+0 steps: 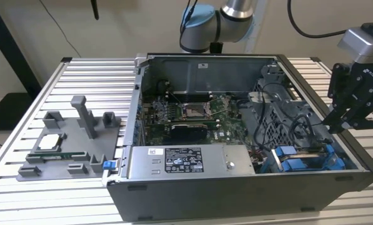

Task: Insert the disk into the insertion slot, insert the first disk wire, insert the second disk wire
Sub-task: 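Insert the second disk wire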

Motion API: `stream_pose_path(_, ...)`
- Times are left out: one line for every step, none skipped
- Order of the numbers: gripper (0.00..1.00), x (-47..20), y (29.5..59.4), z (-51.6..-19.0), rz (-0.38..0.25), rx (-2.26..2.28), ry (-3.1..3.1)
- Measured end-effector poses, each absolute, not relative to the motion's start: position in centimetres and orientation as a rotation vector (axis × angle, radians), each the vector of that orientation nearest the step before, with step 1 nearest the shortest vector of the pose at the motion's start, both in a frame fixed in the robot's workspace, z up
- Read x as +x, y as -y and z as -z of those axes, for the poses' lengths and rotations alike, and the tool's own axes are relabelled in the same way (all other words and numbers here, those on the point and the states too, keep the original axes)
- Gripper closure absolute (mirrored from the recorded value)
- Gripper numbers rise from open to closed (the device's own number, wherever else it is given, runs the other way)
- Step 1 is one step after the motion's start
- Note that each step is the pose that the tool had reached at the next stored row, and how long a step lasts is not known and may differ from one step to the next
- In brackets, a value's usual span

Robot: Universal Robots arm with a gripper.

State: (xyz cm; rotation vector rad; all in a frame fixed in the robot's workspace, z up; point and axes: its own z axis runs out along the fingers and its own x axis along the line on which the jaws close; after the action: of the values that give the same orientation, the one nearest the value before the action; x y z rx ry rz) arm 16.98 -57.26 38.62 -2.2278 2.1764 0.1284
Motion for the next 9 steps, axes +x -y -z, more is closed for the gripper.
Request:
stream_pose_path(0.00,17.00,57.26,-38.62,-0.128,-2.228,-2.176)
stream_pose_path(0.00,17.03,57.25,-38.62,-0.127,-2.228,-2.176)
stream_pose_path(0.00,17.05,57.23,-38.62,-0.127,-2.227,-2.175)
stream_pose_path(0.00,17.09,57.22,-38.62,-0.126,-2.227,-2.175)
stream_pose_path(0.00,17.13,57.21,-38.62,-0.125,-2.227,-2.175)
stream_pose_path(0.00,17.16,57.21,-38.62,-0.125,-2.227,-2.174)
stream_pose_path(0.00,17.21,57.21,-38.62,-0.125,-2.228,-2.174)
stream_pose_path(0.00,17.26,57.22,-38.62,-0.125,-2.228,-2.174)
stream_pose_path(0.00,17.34,57.22,-38.63,-0.125,-2.229,-2.173)
